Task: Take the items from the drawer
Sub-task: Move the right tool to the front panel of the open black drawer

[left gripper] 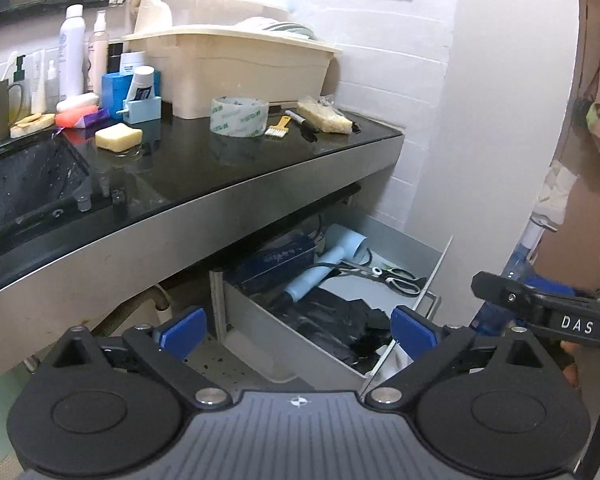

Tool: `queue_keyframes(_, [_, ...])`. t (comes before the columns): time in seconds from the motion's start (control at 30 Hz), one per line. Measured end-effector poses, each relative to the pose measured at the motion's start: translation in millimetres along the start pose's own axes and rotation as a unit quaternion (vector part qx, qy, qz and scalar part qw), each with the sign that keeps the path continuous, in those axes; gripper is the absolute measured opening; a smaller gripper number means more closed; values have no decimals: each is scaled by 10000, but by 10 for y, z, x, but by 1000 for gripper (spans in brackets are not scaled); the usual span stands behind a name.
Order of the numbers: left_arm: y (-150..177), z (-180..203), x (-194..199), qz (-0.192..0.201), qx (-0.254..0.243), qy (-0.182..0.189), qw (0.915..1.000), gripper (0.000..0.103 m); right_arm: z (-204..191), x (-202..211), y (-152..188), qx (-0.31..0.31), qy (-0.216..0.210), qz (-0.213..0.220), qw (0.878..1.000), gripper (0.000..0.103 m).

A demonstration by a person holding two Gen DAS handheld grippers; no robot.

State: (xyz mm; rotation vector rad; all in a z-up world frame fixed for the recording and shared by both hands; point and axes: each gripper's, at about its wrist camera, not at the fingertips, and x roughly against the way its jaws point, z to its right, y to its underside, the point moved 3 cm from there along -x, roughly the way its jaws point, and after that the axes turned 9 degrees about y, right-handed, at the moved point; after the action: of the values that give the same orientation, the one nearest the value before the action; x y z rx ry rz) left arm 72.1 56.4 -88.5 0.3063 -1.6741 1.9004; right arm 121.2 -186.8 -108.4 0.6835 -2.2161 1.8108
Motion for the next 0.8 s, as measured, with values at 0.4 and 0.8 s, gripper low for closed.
queue_keyframes(0.4, [97, -110, -17, 695, -147, -428, 9966, 103, 140, -231, 39, 129, -705, -103, 9974, 103])
queue_keyframes(0.8, [244, -150, -218, 357, -73, -162, 9992, 101, 409, -676, 54, -101, -628, -415, 9971, 99])
